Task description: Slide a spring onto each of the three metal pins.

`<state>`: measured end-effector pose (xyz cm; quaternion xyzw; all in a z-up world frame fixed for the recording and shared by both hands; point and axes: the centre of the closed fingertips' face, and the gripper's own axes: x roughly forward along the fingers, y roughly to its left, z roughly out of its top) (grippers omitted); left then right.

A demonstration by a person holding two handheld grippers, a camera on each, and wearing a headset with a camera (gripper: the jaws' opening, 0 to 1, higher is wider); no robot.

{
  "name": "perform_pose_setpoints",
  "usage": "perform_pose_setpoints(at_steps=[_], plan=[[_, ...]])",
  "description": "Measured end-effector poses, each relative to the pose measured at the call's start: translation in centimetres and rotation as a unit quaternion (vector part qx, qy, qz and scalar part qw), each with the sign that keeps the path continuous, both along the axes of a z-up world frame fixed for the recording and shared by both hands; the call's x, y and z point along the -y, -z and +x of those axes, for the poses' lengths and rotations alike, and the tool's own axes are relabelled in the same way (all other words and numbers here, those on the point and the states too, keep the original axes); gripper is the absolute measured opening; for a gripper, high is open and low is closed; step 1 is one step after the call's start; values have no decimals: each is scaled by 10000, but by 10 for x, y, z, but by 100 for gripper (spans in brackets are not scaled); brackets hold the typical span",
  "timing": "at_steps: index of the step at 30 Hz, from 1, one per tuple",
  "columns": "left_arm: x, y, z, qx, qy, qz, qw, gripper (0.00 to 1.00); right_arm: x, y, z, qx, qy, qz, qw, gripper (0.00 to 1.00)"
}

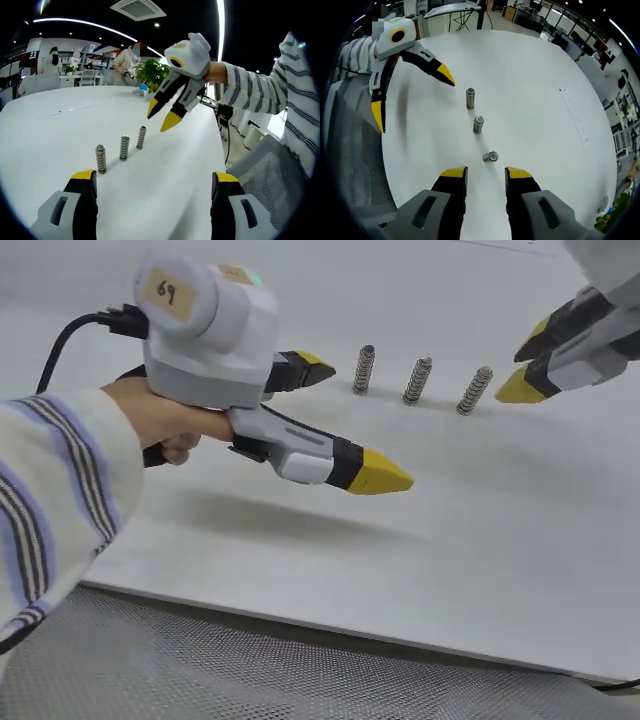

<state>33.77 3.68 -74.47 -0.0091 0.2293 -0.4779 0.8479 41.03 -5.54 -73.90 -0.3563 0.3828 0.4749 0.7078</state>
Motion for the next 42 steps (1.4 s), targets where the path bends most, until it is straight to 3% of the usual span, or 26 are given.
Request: perform_pose_setpoints(at_steps=[11,13,15,18,21,24,25,28,32,37,42], plan=[[-3,-6,-2,-31,7,9,10000,93,4,-2,-18,102,559,780,9953,34],[-4,-7,-2,-36,-14,1,10000,93,4,2,-20,-4,620,947,9936,40],[-7,-9,-1,-20,-56,2,10000,93,4,5,-24,36,657,1046,9923,50],[-11,-11,0,-7,-103,-42,9999,92,3,7,-29,108,676,1205,9904,49],[-15,-11,-1,14,-115,-16,9999,93,-2,8,-40,-94,829,1563,9842,55],[-16,-12,-1,0,-128,-70,9999,92,-4,6,-43,-75,946,1890,9774,58],[-16,-14,-2,20,-134,-81,9999,92,-6,4,-44,-109,1026,2084,9726,58],[-15,-16,-3,64,-143,-103,9998,93,-8,1,-45,-89,1145,2388,9642,67],[-18,-16,-3,-13,-199,-139,9997,94,-2,4,-48,-12,1293,2520,9591,85],[-23,-15,-3,-9,-241,-94,9997,96,4,8,-55,-61,1410,2638,9542,93],[-27,-20,-7,0,-273,-74,9996,98,7,4,-59,73,1506,2673,9517,100]])
